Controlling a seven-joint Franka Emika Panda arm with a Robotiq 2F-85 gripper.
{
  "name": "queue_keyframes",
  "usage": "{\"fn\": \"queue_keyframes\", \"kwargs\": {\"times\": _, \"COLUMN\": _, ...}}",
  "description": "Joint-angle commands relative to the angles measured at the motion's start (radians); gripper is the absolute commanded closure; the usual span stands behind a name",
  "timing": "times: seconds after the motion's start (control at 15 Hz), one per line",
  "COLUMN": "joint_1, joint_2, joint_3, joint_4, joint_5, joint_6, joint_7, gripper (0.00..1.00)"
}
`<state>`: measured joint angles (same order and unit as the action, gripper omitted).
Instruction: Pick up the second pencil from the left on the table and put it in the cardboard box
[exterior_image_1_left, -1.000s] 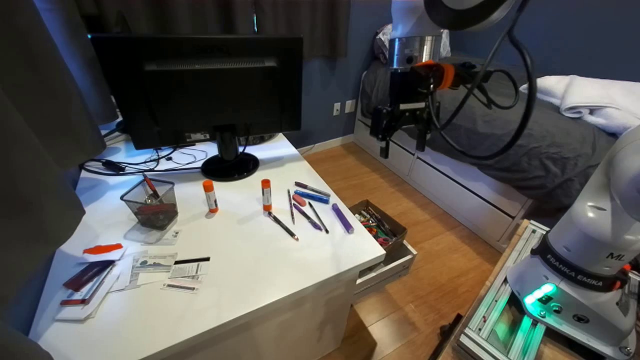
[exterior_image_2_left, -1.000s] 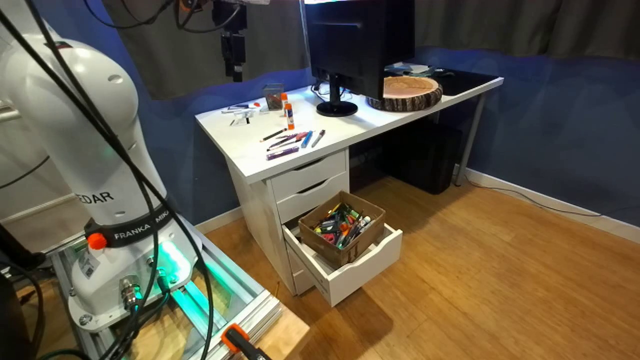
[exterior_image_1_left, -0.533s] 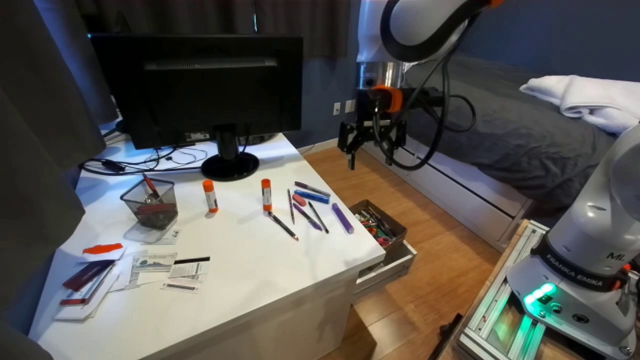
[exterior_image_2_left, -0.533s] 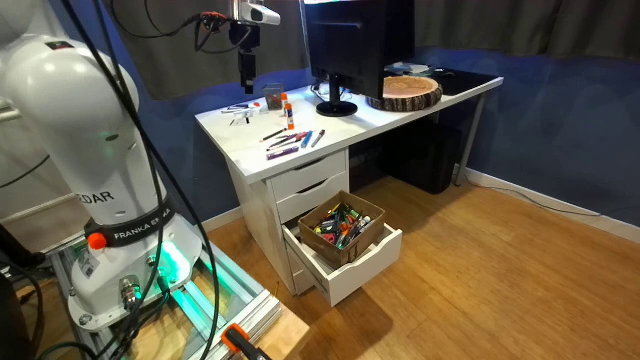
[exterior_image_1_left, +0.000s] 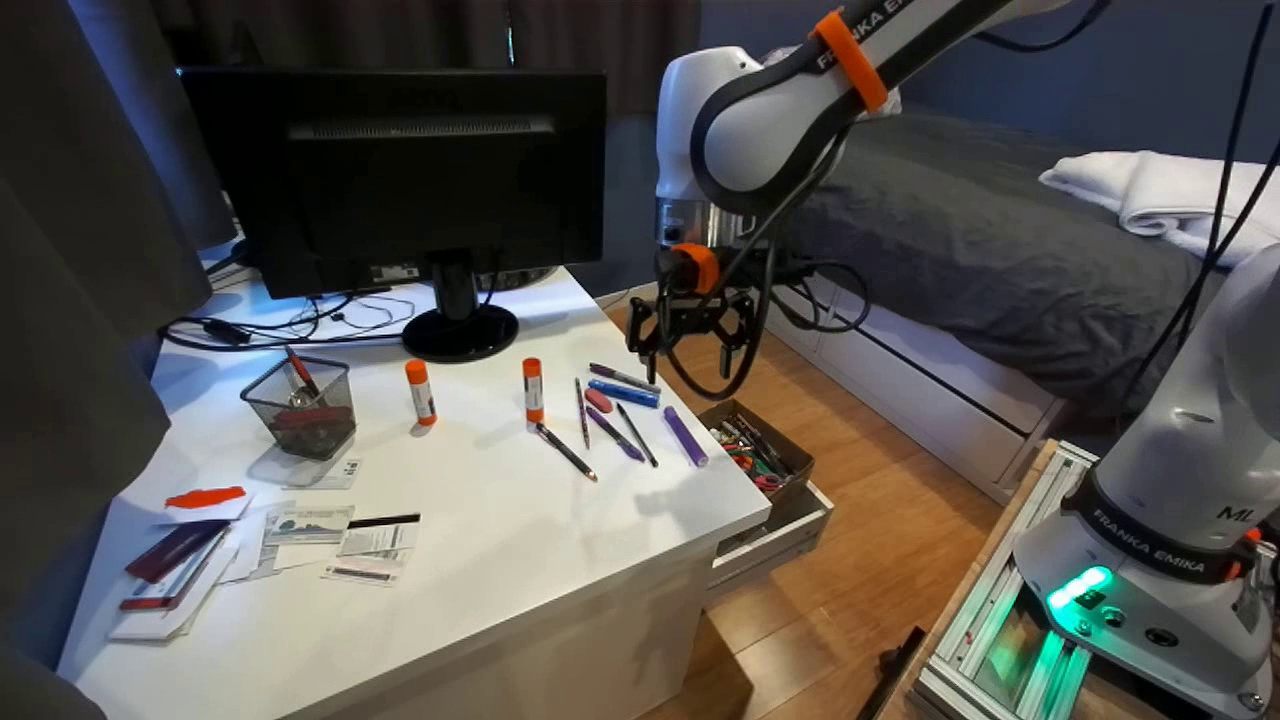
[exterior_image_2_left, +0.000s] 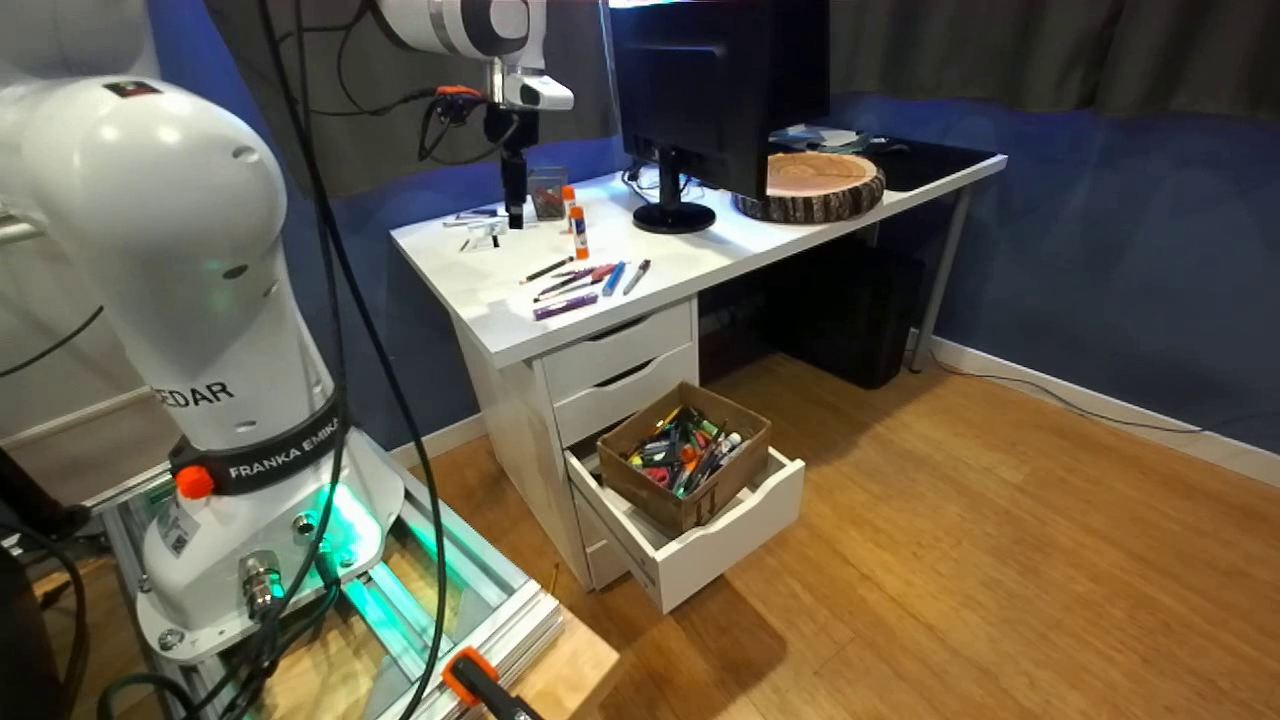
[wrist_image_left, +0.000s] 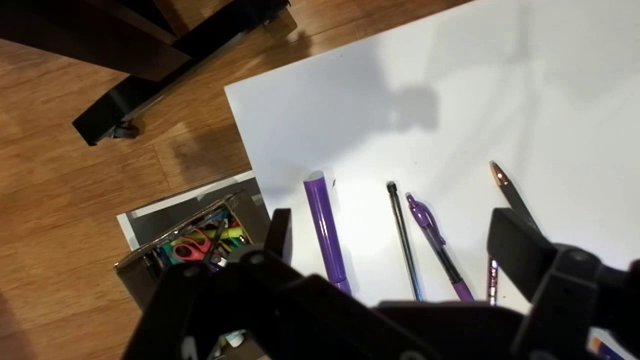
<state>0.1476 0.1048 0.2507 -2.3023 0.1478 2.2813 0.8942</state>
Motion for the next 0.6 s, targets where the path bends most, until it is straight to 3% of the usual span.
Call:
{"fn": "queue_keyframes", "kwargs": {"times": 0.0, "joint_1": 0.061, "joint_2": 0.125, "joint_3": -0.037, "joint_4": 0.084, "joint_5": -0.076, "joint_6": 0.051, "joint_7": 0.11, "gripper": 0.0}}
{"fn": "queue_keyframes", "kwargs": {"times": 0.07, "joint_1": 0.068, "joint_2": 0.147, "joint_3": -0.038, "joint_4": 0.103, "joint_5": -0.065, "joint_6": 0.043, "joint_7": 0.084, "gripper": 0.0}}
{"fn": "queue_keyframes", "kwargs": {"times": 0.13, "joint_1": 0.062, "joint_2": 0.088, "joint_3": -0.044, "joint_4": 0.049, "joint_5": -0.038, "joint_6": 0.037, "joint_7": 0.054, "gripper": 0.0}}
{"fn": "queue_keyframes", "kwargs": {"times": 0.53, "joint_1": 0.077, "joint_2": 0.143, "joint_3": -0.053, "joint_4": 0.093, "joint_5": -0.037, "joint_6": 0.038, "joint_7": 0.053, "gripper": 0.0}}
